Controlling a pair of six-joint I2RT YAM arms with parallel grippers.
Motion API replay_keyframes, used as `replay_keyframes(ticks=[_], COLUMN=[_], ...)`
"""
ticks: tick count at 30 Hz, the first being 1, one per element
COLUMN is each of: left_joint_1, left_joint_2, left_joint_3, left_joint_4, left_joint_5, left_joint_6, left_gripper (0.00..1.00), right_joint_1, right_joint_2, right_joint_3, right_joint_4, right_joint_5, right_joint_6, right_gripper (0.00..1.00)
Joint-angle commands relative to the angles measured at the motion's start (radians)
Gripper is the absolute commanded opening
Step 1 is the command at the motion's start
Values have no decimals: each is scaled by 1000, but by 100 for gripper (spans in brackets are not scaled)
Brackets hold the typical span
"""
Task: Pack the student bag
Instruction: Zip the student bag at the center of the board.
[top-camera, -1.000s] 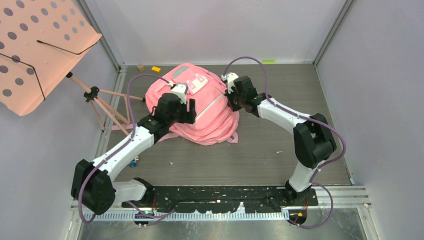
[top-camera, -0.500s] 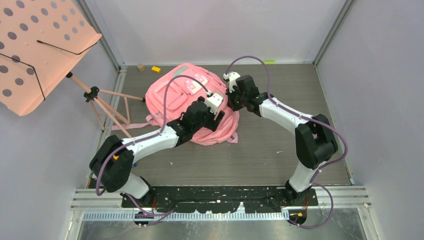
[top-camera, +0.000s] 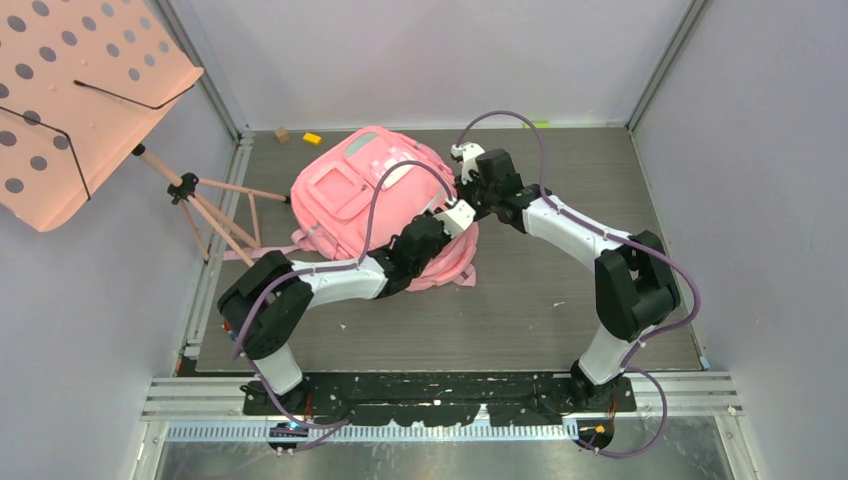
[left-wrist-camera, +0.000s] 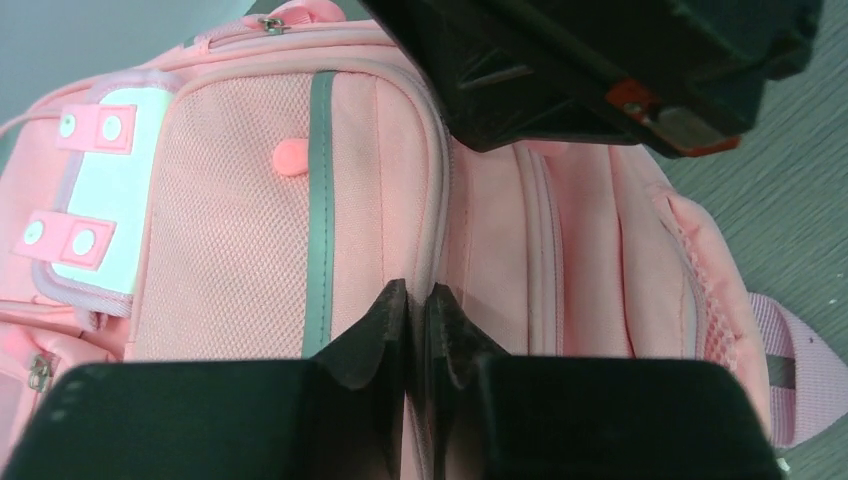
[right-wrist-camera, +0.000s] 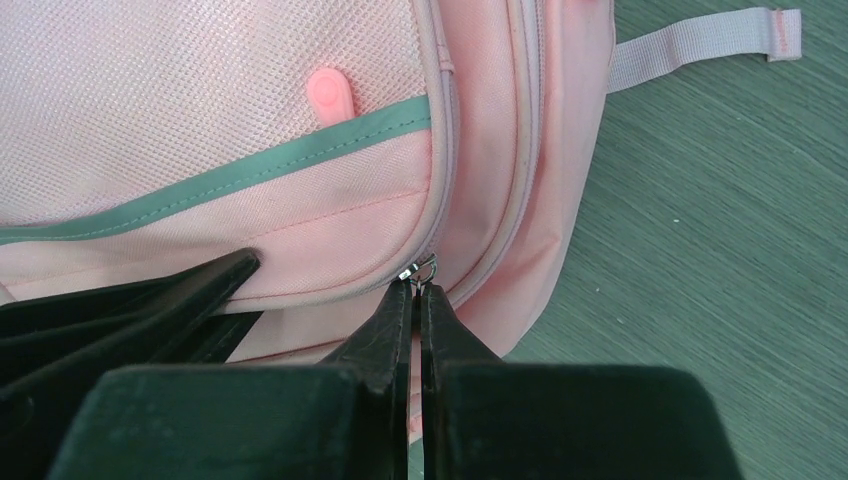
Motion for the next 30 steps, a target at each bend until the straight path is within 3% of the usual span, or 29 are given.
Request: replay_keyframes(ticks=[1, 16, 30], left_joint_1=[-10, -34, -34], left_joint_2=[-5, -323, -452], left_joint_3=[-32, -269, -351], left_joint_4=[126, -104, -225], left_joint_5=[-68, -8, 52], left_joint_6=[38, -117, -196], left_gripper=[0, 0, 0], right_joint_1=[4, -21, -24], right_joint_2=[-70, -42, 144], right_joint_3=[14, 162, 399], right_joint_4=[-28, -239, -326], right_joint_5=[-34, 65, -31], right_joint_6=[2, -198, -303], right_gripper=[0, 0, 0])
